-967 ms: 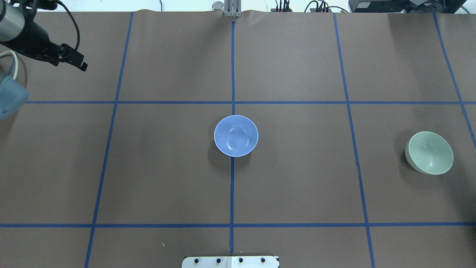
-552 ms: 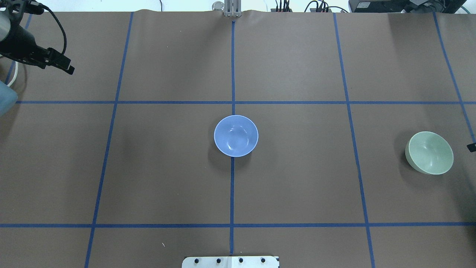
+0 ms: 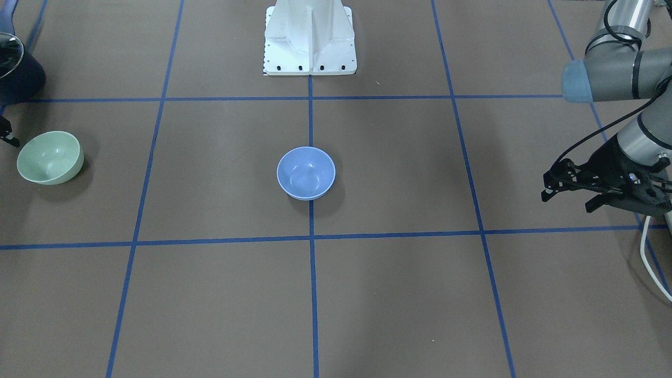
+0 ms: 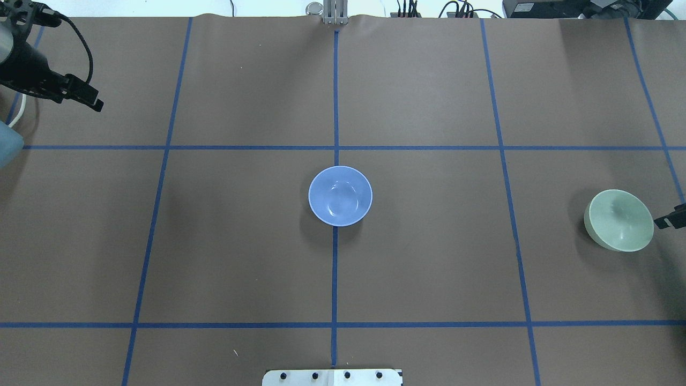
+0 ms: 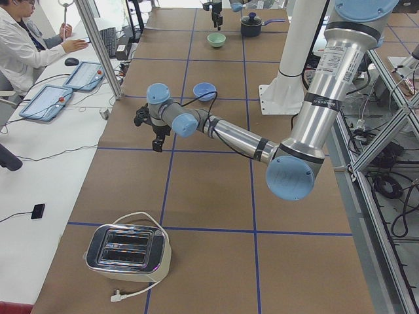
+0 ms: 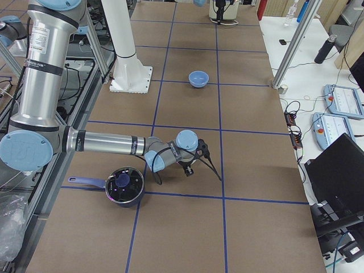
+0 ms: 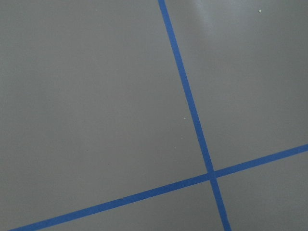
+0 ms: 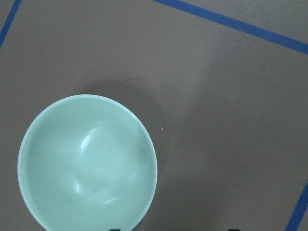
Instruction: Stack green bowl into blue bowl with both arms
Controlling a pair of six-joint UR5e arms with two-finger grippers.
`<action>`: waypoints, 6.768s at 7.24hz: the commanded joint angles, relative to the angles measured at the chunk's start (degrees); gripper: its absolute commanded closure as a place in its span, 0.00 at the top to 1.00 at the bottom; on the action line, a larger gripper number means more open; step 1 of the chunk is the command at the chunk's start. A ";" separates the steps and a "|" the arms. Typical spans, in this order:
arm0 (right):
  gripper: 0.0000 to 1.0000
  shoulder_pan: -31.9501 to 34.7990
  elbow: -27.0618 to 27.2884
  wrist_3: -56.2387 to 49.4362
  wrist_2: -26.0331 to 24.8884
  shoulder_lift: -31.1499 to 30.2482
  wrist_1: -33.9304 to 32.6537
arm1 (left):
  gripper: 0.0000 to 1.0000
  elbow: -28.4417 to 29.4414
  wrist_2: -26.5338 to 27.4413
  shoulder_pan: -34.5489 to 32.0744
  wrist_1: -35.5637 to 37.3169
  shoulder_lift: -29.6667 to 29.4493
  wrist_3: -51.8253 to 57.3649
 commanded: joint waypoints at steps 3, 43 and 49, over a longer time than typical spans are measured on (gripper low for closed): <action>0.72 -1.81 -2.08 0.56 -0.57 2.26 0.80 | 0.96 0.38 -0.04 0.17 0.00 0.01 0.04; 0.13 -34.42 0.56 52.95 -25.97 48.58 -22.22 | 0.95 2.05 0.05 0.08 -0.09 -0.43 0.13; 0.13 -34.51 0.03 52.95 -26.50 48.84 -21.96 | 0.95 4.51 0.05 0.08 -3.61 -0.43 0.04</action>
